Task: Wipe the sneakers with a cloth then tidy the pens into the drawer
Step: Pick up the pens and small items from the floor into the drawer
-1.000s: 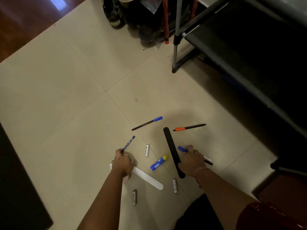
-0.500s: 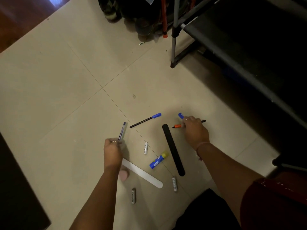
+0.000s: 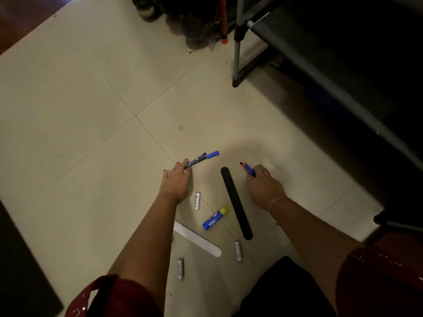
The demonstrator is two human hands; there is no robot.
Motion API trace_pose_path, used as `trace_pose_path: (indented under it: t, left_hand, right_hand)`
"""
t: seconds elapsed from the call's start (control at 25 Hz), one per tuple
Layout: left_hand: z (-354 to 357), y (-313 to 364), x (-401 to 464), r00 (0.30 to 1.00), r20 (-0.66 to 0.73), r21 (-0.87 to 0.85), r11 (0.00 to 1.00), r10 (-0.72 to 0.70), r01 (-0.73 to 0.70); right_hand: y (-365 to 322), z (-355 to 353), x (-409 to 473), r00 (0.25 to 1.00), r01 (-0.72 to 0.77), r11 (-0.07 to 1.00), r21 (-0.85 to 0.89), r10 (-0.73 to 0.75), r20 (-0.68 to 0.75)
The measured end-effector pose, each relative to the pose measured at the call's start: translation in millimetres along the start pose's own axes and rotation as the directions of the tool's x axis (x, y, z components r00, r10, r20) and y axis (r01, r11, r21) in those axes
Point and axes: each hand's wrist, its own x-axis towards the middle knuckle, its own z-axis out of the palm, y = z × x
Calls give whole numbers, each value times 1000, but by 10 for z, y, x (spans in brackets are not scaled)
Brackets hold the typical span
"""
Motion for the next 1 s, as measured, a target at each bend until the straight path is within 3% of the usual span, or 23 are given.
trace_pose_path:
  t: [0.32,0.44,0.56,0.64,0.76,0.88,1.0]
  left_hand:
    - [-40,12,126,983,181,-62,998,4,7]
    - [6,44,83,989,147,-37,999,14,-9]
    - [43,43,36,996,77,-18,999,35,-34]
    - [37,52,-7,998,-21,-99,994,52,-53]
    - [-1,71,-85,979,-200,-309,950,-27,-37]
    - [-80,134,-197,929,-322,-531,847,-181,-19]
    - [-170,271,-338,901,-175,-818,567,-398,92]
  right_hand:
    - [39,33,6,999,-43,971,234,48,-14]
    - [7,81,38,994,-83,903,421,105,-29]
    - [19,9,95,986,-159,871,466,168,22]
    - [37,-65,84,975,-193,826,530,221,11]
    - [72,-116,20,940,-149,574,805,336,-66]
    - [54,-252,-23,936,-160,214,964,344,79]
    - [44,-422,-140,940,-168,-71,983,289,182]
